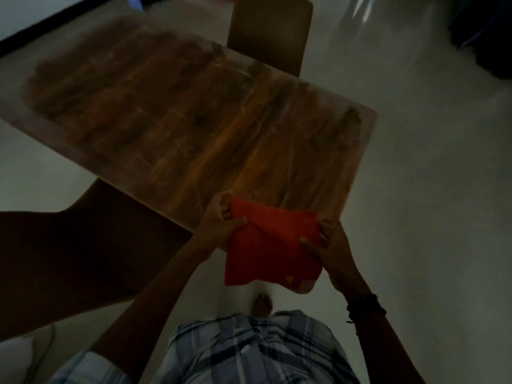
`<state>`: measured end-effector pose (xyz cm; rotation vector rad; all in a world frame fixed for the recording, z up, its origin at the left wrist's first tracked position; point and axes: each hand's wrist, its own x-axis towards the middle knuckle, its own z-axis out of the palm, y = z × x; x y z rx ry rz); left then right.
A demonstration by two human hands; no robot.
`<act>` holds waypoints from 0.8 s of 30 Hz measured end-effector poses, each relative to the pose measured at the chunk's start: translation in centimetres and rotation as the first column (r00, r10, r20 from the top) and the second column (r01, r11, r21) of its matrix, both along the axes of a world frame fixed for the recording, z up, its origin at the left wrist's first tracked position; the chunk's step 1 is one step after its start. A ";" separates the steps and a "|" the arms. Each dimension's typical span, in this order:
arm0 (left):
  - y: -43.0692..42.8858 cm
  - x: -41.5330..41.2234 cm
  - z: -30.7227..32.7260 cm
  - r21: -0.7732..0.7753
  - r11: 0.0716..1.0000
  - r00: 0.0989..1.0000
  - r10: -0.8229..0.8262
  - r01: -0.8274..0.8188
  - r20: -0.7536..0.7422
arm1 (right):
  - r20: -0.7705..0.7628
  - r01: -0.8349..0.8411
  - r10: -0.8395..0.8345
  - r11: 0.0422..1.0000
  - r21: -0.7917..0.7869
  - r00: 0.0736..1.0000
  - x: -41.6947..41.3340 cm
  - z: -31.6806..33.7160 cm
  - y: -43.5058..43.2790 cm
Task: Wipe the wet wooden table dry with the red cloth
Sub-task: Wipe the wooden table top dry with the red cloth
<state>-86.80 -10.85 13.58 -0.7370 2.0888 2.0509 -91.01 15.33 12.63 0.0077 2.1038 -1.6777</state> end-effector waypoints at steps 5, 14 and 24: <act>1.0 -2.2 -1.0 -0.097 0.994 0.999 -0.049 0.048 -0.015 | -0.075 -0.121 0.134 0.981 0.152 0.988 -1.4 -1.0 0.5; 1.0 -3.7 -2.6 -0.255 0.963 0.993 -0.070 0.092 0.097 | -0.117 -0.054 0.099 0.939 0.339 0.988 -2.3 -2.0 -3.8; -0.2 -3.6 -2.1 -0.232 0.901 0.921 -0.316 0.367 0.228 | -0.287 -0.067 0.167 0.943 0.327 0.943 1.3 -1.8 -8.4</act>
